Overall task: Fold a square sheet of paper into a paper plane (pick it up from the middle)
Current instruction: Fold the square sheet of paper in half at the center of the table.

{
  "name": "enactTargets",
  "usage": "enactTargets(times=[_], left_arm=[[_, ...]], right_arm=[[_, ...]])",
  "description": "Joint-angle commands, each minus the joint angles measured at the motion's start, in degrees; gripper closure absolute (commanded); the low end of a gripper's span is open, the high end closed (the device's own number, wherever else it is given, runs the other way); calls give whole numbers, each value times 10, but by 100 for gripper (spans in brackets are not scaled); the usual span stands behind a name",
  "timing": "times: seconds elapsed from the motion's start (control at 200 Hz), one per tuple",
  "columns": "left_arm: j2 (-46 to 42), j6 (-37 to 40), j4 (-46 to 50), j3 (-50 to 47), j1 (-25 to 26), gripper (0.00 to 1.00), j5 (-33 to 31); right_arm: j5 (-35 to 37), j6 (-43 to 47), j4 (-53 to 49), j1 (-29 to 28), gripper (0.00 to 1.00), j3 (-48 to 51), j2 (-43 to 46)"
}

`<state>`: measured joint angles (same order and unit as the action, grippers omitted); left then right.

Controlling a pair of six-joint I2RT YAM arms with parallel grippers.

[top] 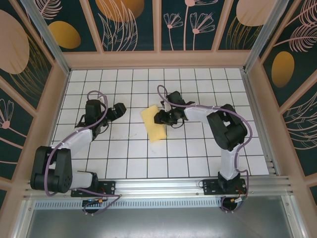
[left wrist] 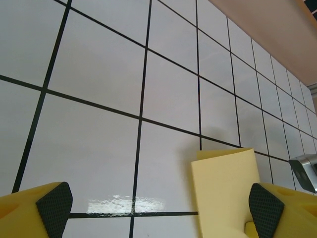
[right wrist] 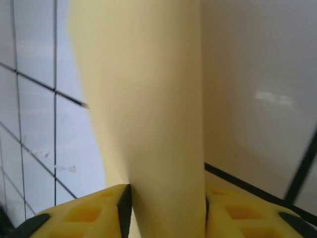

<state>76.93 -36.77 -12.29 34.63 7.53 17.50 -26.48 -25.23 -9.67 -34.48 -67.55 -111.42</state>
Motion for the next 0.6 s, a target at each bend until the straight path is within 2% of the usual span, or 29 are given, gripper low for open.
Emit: enactTargets(times=[0.0,0.09,0.24,0.445,0.595], left_arm=[[8,-25,-22,8,6,7,-7],[20,-53,-29,8,9,10,9],[38,-98,-80,-9,30,15,62],[50,-146,-159,-40,87,22,103],[74,-197,-245,-62,127,24,130]], right_arm=[[66,18,-34,5,51,-18,2],[79,23,-42,7,46,-19,7],[64,12,-28,18,46,-7,15],[36,-7,-4,23,47,4,20],[24,-11,4,24,47,5,24]])
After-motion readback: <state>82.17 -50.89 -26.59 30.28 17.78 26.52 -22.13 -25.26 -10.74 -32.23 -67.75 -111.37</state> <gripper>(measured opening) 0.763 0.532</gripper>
